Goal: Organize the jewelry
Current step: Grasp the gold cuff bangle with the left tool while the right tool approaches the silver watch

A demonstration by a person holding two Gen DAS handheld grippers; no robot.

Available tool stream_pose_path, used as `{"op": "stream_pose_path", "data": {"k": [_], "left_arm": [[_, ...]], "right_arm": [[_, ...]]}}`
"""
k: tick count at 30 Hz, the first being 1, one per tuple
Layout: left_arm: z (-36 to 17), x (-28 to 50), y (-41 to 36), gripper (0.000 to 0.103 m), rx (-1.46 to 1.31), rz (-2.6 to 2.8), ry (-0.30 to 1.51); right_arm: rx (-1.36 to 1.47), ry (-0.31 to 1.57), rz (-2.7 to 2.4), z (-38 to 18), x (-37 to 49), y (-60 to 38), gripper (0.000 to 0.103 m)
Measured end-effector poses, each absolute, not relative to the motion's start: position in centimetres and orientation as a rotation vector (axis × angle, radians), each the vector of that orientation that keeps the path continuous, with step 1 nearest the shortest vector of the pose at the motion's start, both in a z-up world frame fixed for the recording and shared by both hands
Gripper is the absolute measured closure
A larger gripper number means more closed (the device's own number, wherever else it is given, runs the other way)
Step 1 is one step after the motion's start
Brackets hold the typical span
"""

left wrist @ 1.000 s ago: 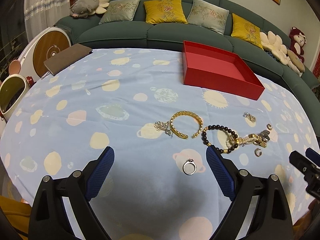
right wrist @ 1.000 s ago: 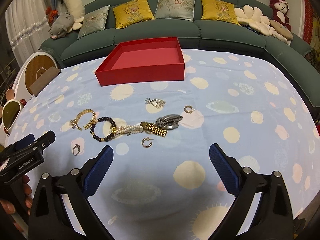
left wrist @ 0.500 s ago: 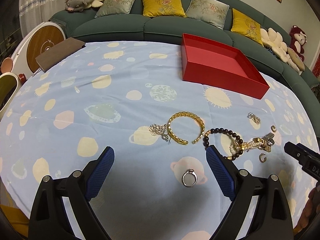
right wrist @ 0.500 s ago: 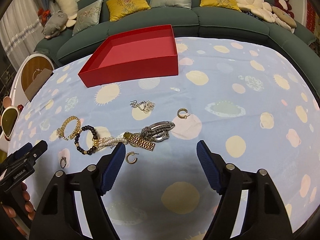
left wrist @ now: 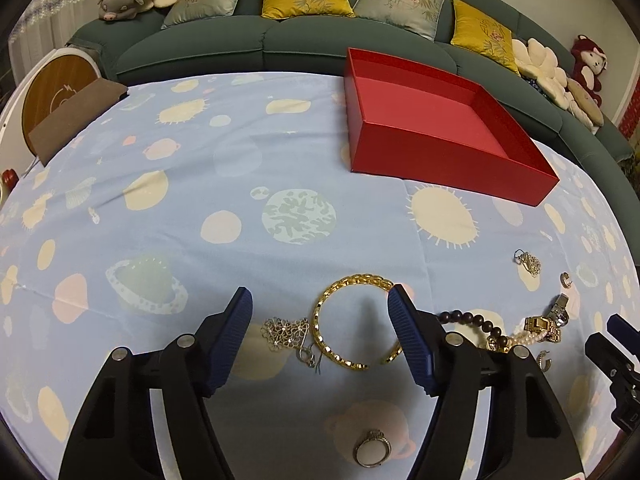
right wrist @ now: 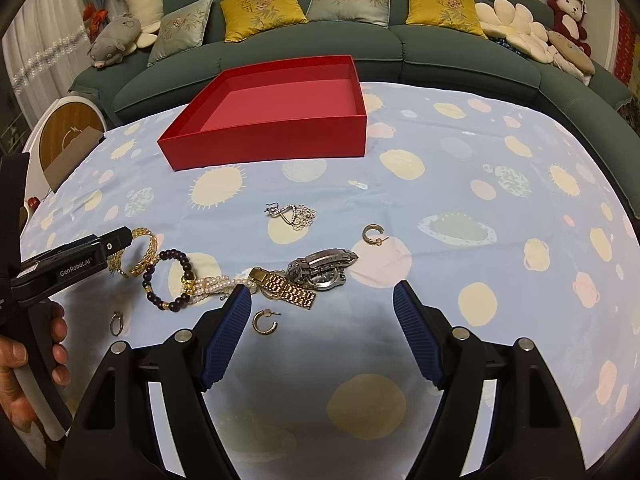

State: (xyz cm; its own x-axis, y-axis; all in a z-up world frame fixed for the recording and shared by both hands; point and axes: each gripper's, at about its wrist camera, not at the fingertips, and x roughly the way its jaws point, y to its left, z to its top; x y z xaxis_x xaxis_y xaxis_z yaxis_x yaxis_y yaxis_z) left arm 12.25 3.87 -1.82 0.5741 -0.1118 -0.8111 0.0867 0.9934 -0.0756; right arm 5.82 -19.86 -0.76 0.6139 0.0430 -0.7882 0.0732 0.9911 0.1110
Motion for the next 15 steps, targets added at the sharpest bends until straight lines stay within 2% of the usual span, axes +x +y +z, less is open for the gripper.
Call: {"op": "stream_pose_path", "data": {"k": [2,6,7,11,15], "left_arm": [[-1.9,12.5,3.5,0.036,-0.006,-0.110,0.947],[-2.7,13.1,3.2,0.048,-0.003,-0.122,0.971],[-3.0,13.1,3.1,0.054,0.003,-0.125,0.978],[-3.2,12.9,2.4,0.062,0.037,-0.132,0.964],[-3.1,12.6,2.1,0.088,0.043,-0.154,0.959]], "right_arm": [[0.142,0.910,-0.023,-0.8,5.9,-20.2,0.032],[0.127,0.905,-0.041,-1.1,6.1,-20.5,0.032],[0.126,0.908,-0.044,-1.2,6.2,-20.6,0.032],[0.141,0.923,-0.051,-1.8,6.6,-21.1,0.032],[0.153,0.926,-0.047,-2.0,6.7,-21.1,0.032]]}}
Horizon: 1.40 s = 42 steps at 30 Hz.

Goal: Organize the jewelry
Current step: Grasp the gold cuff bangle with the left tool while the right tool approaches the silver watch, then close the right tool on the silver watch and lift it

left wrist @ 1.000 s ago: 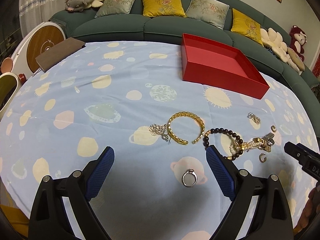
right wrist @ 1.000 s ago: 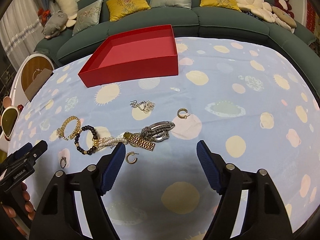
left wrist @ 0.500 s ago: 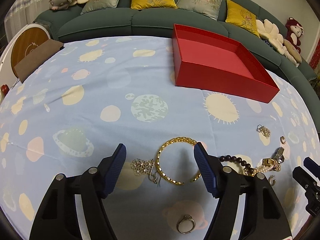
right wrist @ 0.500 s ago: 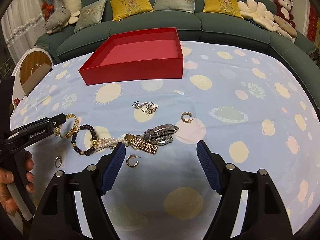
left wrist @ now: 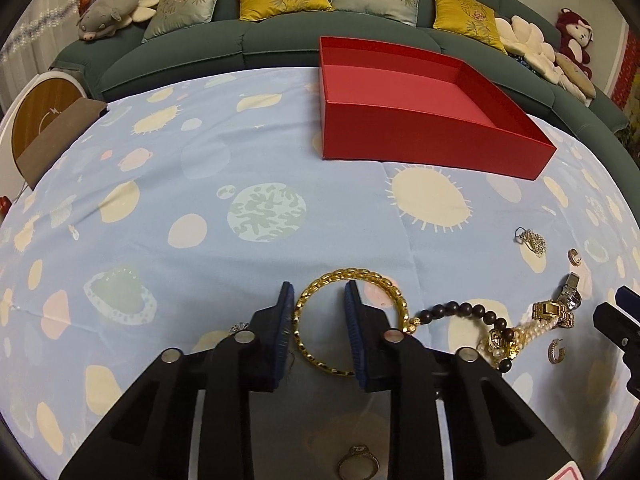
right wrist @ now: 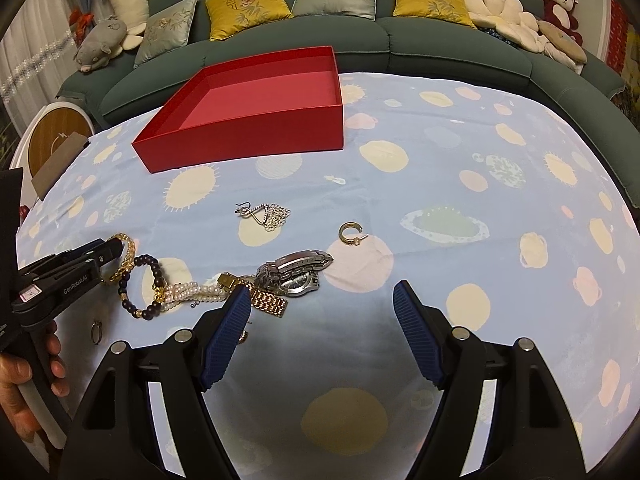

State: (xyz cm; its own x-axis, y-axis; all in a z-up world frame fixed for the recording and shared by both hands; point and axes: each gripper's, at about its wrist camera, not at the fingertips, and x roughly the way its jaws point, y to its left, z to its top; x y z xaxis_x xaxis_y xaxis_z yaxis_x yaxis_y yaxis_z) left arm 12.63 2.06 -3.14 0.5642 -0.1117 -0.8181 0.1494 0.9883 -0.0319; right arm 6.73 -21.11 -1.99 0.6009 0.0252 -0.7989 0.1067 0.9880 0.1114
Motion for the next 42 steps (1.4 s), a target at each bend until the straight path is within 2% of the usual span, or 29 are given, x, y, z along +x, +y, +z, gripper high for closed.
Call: {"op": "stream_pose_path", "data": {"k": [1,4,8,9,10,12,13,15,26,32,34,42], "left_arm": [[-3.1,12.6,2.1,0.090,0.033,-0.164,0.964],[-3.0,12.7,2.4,0.090,-0.005,-0.187,0.980],[-2.6,12.2,2.4,0.084,-0.020,-0.206,0.974],[-2.5,12.1,2.4,0.077,-0.021,-0.212,0.976],[-2.3,11.9,2.3,0.065,-0.024,-0.213,0.974],[-2.0,11.5,2.2,0.052,-0.031,-0.209,0.952],[-1.8,11.3,2.0,0.047,-0.027,-0.210,0.944],[-1.7,11.3,1.4,0.044,-0.007,-0.210,0.938],[-3.4,11.1,-0.8,0.040,0.076,-0.205,0.958],[-3.4,11.1,-0.6,0.043,0.061,-0.203,0.954],[-3.1,11.0,-0.4,0.048,0.047,-0.201,0.949],[-1.9,10.7,0.6,0.048,0.004,-0.199,0.934]], "right_arm": [[0.153,0.926,-0.046,-2.0,6.8,-21.0,0.032],[0.146,0.923,-0.040,-2.0,6.8,-20.7,0.032],[0.149,0.921,-0.031,-1.9,6.8,-20.4,0.032],[0.149,0.920,-0.029,-1.8,6.8,-20.4,0.032],[0.148,0.919,-0.029,-1.8,6.8,-20.3,0.032],[0.149,0.919,-0.029,-1.8,6.9,-20.3,0.032],[0.150,0.919,-0.028,-1.8,6.9,-20.3,0.032],[0.149,0.919,-0.028,-1.8,6.8,-20.2,0.032],[0.153,0.922,-0.035,-1.9,6.7,-20.5,0.032],[0.148,0.916,-0.035,-1.9,6.7,-20.6,0.032],[0.148,0.915,-0.036,-1.9,6.7,-20.6,0.032],[0.159,0.930,-0.039,-2.4,7.0,-20.7,0.032]]}}
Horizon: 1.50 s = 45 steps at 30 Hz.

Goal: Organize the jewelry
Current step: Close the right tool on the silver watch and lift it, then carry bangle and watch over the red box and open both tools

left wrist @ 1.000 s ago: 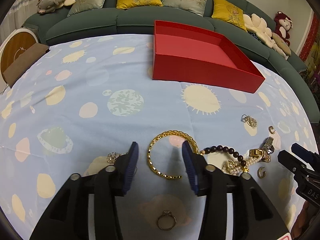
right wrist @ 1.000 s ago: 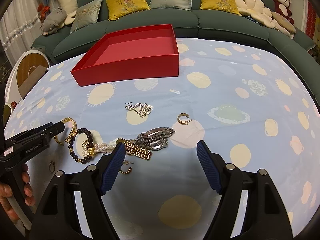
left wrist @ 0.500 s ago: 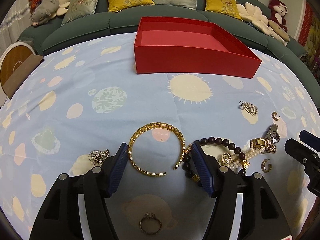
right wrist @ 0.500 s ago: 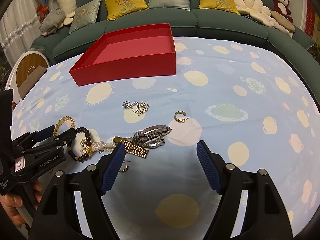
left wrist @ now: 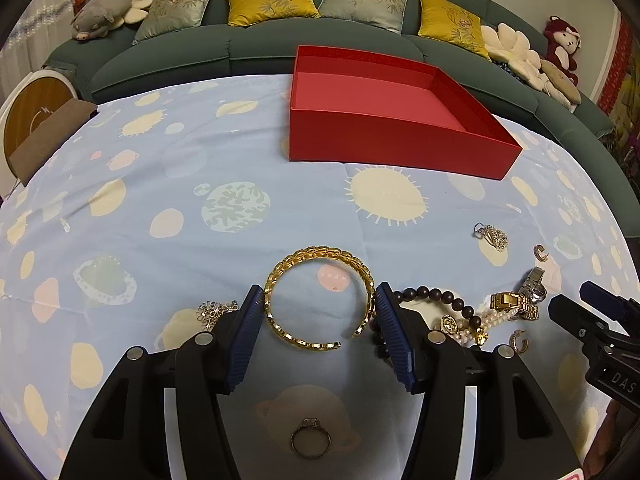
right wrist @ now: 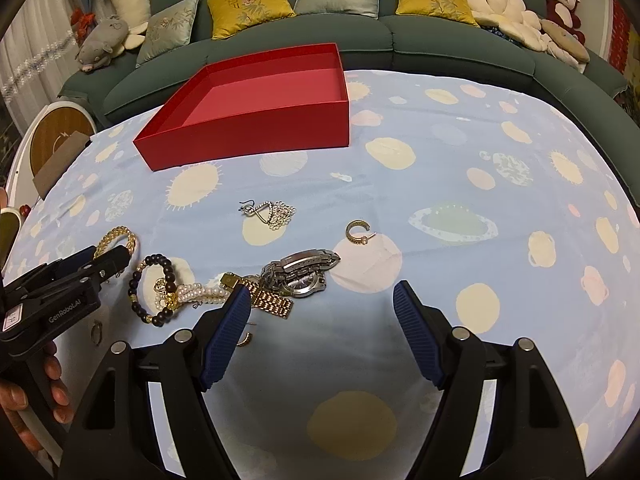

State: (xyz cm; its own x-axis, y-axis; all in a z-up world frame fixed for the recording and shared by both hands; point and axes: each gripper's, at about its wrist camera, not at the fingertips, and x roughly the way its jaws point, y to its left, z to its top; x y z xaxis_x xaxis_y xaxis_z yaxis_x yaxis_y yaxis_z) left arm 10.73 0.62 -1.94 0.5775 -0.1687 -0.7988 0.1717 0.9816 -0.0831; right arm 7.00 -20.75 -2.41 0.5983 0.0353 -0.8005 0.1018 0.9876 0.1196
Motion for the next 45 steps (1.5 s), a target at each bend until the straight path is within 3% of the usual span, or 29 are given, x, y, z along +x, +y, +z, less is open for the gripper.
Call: {"op": "stream_pose_path", "data": {"k": [9,12,20,23,31,45], "left_arm": [[0.3,10.0,2.3,0.048,-0.062,-0.188,0.894],[0.8,9.8,2.6,0.048,-0.069,-0.181,0.884],[0.7,9.9,3.3,0.048,-0.097,-0.175,0.896],[0.6,9.9,3.4,0.048,-0.096,-0.176,0.897],[0.5,9.8,3.7,0.048,-0.097,-0.174,0.897],[2.5,9.3,2.4,0.048,-0.100,-0.225,0.866]], "right_arm": [[0.296,0.952,0.013,-3.5,7.7,-21.0,0.032],[0.312,0.965,0.009,-4.0,8.0,-20.8,0.041],[0.333,0.942,-0.018,-4.3,9.3,-20.5,0.045],[0.321,0.932,-0.042,-4.5,9.7,-20.5,0.060],[0.267,0.910,-0.038,-4.2,9.4,-20.4,0.072],[0.288,0.777,-0.004,0.5,6.9,-22.2,0.073]]}}
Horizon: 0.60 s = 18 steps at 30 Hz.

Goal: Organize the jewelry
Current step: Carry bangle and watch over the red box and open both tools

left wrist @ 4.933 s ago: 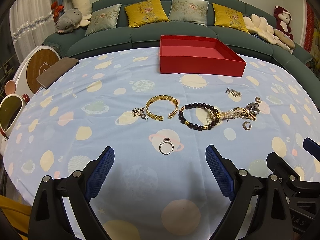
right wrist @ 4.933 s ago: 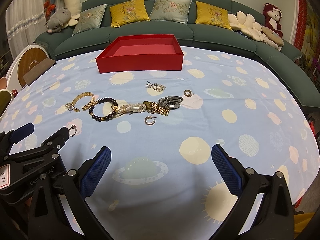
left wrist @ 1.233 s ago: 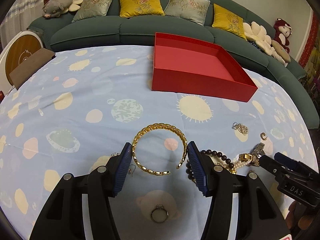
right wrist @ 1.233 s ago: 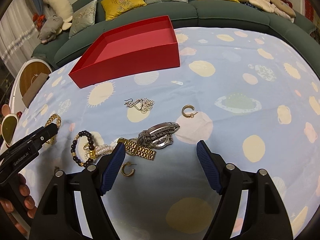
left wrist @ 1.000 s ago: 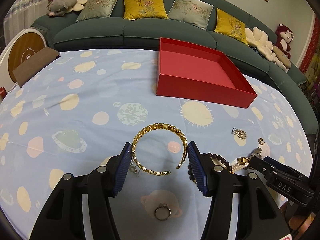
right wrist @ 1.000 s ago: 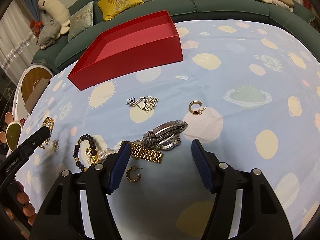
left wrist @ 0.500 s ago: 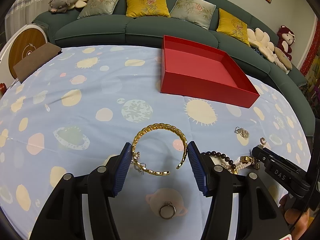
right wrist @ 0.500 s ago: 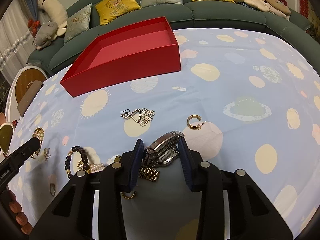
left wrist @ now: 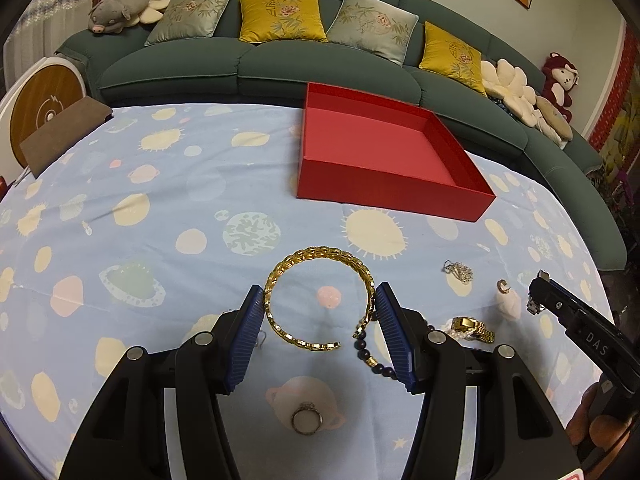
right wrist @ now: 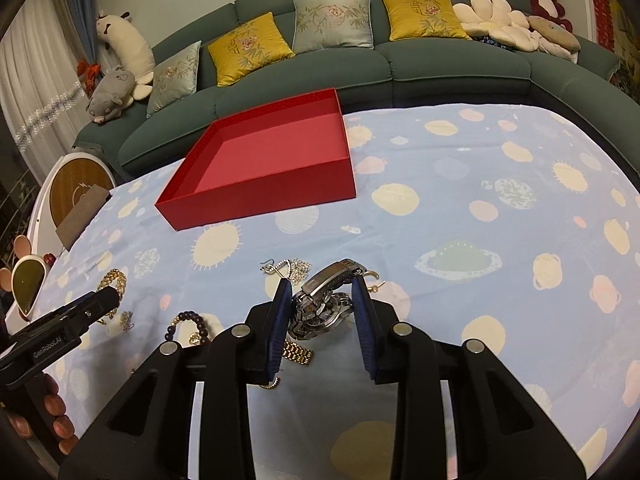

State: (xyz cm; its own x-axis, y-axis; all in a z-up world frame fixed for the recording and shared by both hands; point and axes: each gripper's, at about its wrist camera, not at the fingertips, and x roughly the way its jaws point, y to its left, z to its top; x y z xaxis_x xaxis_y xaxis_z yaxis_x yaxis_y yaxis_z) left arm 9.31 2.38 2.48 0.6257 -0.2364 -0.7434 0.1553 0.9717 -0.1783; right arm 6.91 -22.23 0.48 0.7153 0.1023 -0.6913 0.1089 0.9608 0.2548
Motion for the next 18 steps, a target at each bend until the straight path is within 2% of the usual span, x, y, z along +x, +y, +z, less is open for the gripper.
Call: {"op": "stream_pose_path", "data": {"k": [6,11,18], "left_arm": [[6.6,11.3,1.4,0.048,-0.104,-0.261,0.812],[9.4,16.0,0.8,0.048,-0.104,-0.276,0.777],[8.6,23.4,-1.7,0.048,0.003,-0.298,0.777]], "right_arm": [[0.304,0.709,0.057,5.3,8.4,-22.8,0.073],[0.279,0.671,0.100,8.4,13.1,-23.3,0.073],[0.363,0.704,0.109,6.0,20.5,-24.9,0.073]]}}
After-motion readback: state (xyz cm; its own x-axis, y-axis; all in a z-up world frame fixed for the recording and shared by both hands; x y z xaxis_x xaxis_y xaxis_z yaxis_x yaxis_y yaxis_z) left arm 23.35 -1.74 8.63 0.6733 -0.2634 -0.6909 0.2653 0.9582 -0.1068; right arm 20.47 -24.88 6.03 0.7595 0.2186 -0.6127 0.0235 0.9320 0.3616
